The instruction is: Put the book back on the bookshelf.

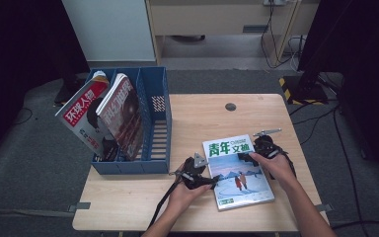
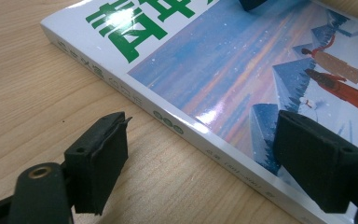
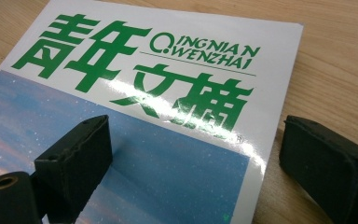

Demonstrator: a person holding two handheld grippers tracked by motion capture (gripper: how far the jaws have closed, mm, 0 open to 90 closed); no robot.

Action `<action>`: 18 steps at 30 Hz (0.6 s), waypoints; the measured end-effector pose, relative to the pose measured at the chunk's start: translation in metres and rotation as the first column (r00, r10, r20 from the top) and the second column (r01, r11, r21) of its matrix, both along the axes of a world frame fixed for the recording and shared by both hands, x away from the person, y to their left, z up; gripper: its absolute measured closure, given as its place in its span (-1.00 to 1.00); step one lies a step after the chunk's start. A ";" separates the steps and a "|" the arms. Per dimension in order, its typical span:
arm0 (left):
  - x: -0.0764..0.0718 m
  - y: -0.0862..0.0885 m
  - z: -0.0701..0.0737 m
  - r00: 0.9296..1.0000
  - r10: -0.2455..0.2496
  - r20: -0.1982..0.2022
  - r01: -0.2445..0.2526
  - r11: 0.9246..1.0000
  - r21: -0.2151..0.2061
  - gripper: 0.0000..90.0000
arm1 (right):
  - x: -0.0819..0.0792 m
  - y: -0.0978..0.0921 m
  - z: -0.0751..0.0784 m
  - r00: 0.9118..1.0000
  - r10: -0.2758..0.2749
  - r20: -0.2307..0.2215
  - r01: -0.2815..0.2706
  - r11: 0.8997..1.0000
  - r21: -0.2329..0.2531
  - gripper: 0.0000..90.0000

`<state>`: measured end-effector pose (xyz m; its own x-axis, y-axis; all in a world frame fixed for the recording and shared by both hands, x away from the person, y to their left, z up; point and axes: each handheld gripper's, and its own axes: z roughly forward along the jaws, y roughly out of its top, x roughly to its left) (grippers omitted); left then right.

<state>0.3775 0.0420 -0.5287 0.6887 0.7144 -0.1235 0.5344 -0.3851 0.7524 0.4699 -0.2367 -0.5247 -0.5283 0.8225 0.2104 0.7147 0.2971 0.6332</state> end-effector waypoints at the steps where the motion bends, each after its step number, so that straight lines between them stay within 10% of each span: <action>1: 0.000 0.000 0.000 1.000 0.001 -0.001 -0.001 1.000 -0.001 -0.61 | 0.000 0.000 0.000 1.000 0.000 0.000 0.000 1.000 0.000 -0.79; 18: 0.000 0.000 0.000 1.000 0.004 -0.003 -0.004 1.000 -0.004 -0.61 | -0.004 0.001 0.000 1.000 0.022 -0.003 -0.022 1.000 -0.004 -0.78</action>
